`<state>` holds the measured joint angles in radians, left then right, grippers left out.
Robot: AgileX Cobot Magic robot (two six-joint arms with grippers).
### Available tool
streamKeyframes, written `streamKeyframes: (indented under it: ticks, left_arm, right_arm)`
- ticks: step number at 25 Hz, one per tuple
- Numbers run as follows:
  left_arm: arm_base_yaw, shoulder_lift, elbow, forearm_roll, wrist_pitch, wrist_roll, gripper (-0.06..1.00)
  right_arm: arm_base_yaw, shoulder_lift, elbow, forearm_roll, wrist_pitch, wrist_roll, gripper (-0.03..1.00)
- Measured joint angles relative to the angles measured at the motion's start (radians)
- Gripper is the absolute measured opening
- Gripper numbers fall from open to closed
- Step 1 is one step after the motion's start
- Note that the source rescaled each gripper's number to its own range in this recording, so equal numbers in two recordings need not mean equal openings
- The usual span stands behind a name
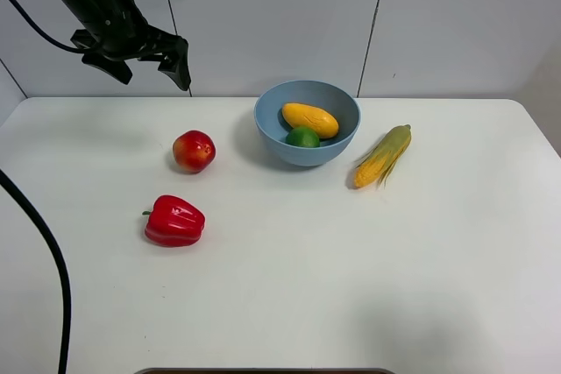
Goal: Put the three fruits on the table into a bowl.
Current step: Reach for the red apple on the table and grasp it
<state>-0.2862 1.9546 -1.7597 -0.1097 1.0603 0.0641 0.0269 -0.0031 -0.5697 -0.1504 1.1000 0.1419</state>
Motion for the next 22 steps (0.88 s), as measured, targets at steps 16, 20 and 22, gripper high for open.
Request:
streamKeyframes:
  ticks: [16, 20, 22]
  left_arm:
    - [-0.069, 0.160, -0.017, 0.002, 0.003, 0.049, 1.00]
    - [-0.069, 0.192, -0.017, 0.003, -0.007, 0.062, 1.00]
    - [-0.069, 0.210, -0.017, 0.004, -0.014, 0.074, 1.00]
  right_arm:
    - [0.000, 0.000, 0.000, 0.000, 0.000, 0.000, 0.69]
    - [0.000, 0.000, 0.000, 0.000, 0.000, 0.000, 0.69]
    - [0.000, 0.000, 0.000, 0.000, 0.000, 0.000, 0.69]
